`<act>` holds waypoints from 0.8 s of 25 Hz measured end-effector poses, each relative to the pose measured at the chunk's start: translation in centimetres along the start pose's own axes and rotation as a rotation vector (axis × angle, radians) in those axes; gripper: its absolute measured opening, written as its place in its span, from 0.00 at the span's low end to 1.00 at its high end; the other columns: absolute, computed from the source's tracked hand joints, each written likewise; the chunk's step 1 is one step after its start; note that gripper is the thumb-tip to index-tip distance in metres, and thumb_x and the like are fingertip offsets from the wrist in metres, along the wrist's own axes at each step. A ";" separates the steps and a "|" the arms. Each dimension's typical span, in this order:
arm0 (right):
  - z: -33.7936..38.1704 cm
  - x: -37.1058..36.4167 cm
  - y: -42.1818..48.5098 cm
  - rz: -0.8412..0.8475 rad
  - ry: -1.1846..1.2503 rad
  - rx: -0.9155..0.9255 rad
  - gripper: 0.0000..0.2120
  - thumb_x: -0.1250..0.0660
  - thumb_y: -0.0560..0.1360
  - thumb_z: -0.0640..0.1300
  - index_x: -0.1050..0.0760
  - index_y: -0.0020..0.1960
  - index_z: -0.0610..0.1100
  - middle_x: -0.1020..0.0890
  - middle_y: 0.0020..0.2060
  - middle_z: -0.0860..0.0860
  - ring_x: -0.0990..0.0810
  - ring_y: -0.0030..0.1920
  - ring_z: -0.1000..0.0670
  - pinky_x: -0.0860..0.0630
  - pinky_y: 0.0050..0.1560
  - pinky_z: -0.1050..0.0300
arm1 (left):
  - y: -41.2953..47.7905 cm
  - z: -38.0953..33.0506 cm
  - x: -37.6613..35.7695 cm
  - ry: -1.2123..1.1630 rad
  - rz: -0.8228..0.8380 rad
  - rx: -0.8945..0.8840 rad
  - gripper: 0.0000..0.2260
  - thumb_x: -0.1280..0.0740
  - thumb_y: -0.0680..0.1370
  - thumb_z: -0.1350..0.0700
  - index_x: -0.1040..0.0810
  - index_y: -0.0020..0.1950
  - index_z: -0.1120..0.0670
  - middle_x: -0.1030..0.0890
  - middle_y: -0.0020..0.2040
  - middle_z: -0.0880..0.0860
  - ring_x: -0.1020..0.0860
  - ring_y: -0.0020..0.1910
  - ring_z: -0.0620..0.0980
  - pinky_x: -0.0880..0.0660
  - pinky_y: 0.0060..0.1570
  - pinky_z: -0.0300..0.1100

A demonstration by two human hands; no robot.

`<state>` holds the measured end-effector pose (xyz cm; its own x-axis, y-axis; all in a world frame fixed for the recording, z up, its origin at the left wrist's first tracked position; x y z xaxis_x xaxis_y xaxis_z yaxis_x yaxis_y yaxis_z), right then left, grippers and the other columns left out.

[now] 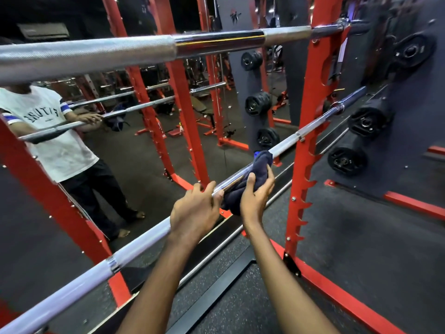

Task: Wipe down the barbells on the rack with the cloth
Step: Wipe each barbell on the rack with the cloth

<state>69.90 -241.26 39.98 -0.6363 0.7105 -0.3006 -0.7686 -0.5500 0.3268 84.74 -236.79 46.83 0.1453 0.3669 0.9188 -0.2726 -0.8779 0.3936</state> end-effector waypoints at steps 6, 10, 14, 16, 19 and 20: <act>0.1 -1.8 3.1 -0.282 0.406 -0.444 0.12 0.39 0.85 0.42 0.32 0.67 0.42 0.21 0.63 0.41 0.20 0.62 0.43 0.23 0.64 0.53 | 2.3 -2.1 -0.7 -0.015 0.050 -0.035 0.26 0.53 0.85 0.40 0.39 0.80 0.48 0.29 0.72 0.54 0.26 0.66 0.57 0.27 0.57 0.51; 2.3 -0.4 5.2 -0.229 0.636 -0.780 0.17 0.47 0.87 0.47 0.26 0.49 0.37 0.18 0.29 0.50 0.19 0.28 0.54 0.29 0.23 0.69 | 3.5 -2.9 -1.1 -0.015 0.055 -0.019 0.30 0.60 0.82 0.37 0.39 0.80 0.49 0.27 0.70 0.53 0.25 0.64 0.57 0.27 0.56 0.52; 1.0 0.4 4.1 -0.097 0.712 -0.973 0.24 0.47 0.85 0.57 0.26 0.42 0.40 0.20 0.26 0.45 0.19 0.29 0.46 0.26 0.33 0.63 | 4.3 -3.4 -1.5 -0.005 0.057 0.038 0.31 0.59 0.82 0.36 0.38 0.79 0.49 0.27 0.71 0.53 0.26 0.66 0.57 0.28 0.58 0.52; -0.9 -0.2 4.9 -0.056 0.696 -1.000 0.25 0.48 0.84 0.57 0.25 0.42 0.40 0.21 0.26 0.44 0.20 0.27 0.45 0.26 0.34 0.62 | 4.5 -3.7 -1.7 -0.001 0.043 0.047 0.34 0.62 0.80 0.35 0.38 0.79 0.50 0.28 0.73 0.52 0.26 0.66 0.57 0.28 0.58 0.51; -2.3 -0.6 7.2 -0.049 0.504 -0.901 0.29 0.42 0.79 0.62 0.24 0.47 0.34 0.17 0.36 0.36 0.16 0.37 0.40 0.20 0.40 0.56 | 4.6 -3.7 -2.2 0.039 0.020 0.063 0.35 0.63 0.79 0.34 0.37 0.79 0.48 0.32 0.77 0.52 0.27 0.68 0.56 0.27 0.59 0.51; -2.6 -0.3 7.7 -0.102 0.392 -0.807 0.28 0.37 0.78 0.61 0.25 0.54 0.34 0.17 0.47 0.34 0.15 0.47 0.39 0.20 0.48 0.52 | 4.7 -3.8 -2.4 0.055 0.014 0.067 0.35 0.62 0.79 0.34 0.37 0.80 0.48 0.33 0.78 0.53 0.26 0.68 0.56 0.27 0.59 0.52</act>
<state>63.98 -246.83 40.27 -0.4266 0.6533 -0.6255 -0.5414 -0.7384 -0.4020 79.50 -240.64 46.54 0.0891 0.3688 0.9252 -0.2093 -0.9012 0.3794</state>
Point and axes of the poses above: each hand's wrist, its own y-axis towards the middle knuckle, its own x-axis out of the back of the hand, z = x × y, the point moved 1 cm from there along y, towards the middle knuckle
